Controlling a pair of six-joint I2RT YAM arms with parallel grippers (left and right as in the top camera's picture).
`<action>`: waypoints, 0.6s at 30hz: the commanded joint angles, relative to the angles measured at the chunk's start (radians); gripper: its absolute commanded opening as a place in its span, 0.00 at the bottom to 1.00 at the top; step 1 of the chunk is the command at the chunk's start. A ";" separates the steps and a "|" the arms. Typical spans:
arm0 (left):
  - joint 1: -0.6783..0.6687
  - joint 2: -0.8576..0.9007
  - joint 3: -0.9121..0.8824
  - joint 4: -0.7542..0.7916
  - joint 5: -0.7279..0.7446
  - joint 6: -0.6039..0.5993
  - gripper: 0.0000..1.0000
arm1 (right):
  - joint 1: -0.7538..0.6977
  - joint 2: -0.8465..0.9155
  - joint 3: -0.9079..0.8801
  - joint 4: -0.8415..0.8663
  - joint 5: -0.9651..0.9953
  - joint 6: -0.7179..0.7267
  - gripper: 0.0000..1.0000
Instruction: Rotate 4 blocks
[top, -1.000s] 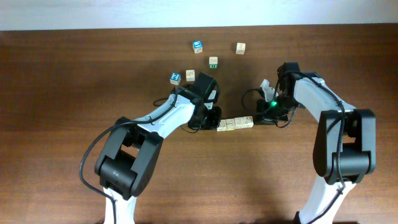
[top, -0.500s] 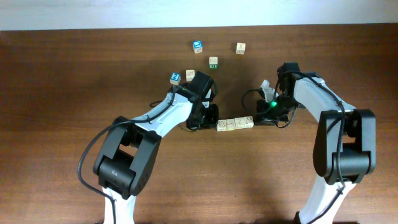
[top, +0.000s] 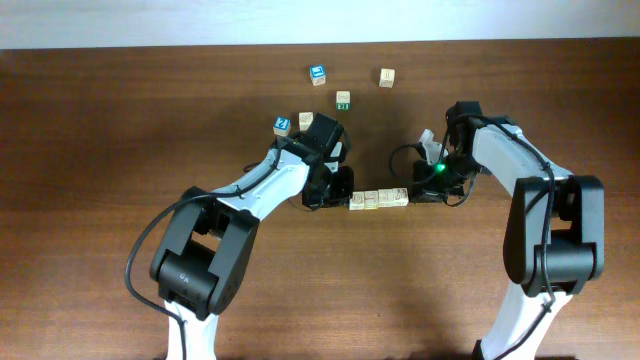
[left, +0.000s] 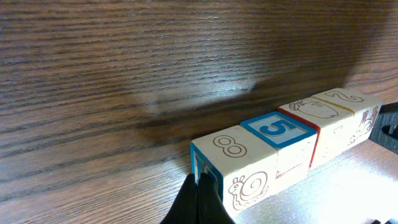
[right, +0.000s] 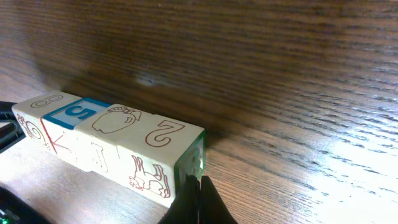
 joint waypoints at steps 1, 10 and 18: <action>0.003 0.009 0.023 0.006 0.034 -0.009 0.00 | 0.005 0.021 0.013 -0.006 -0.008 0.027 0.04; 0.003 0.009 0.023 0.006 0.032 -0.002 0.00 | -0.001 0.037 -0.001 0.042 -0.083 -0.012 0.05; 0.003 0.009 0.023 0.006 0.032 -0.002 0.00 | -0.264 0.037 -0.018 -0.008 -0.270 -0.204 0.04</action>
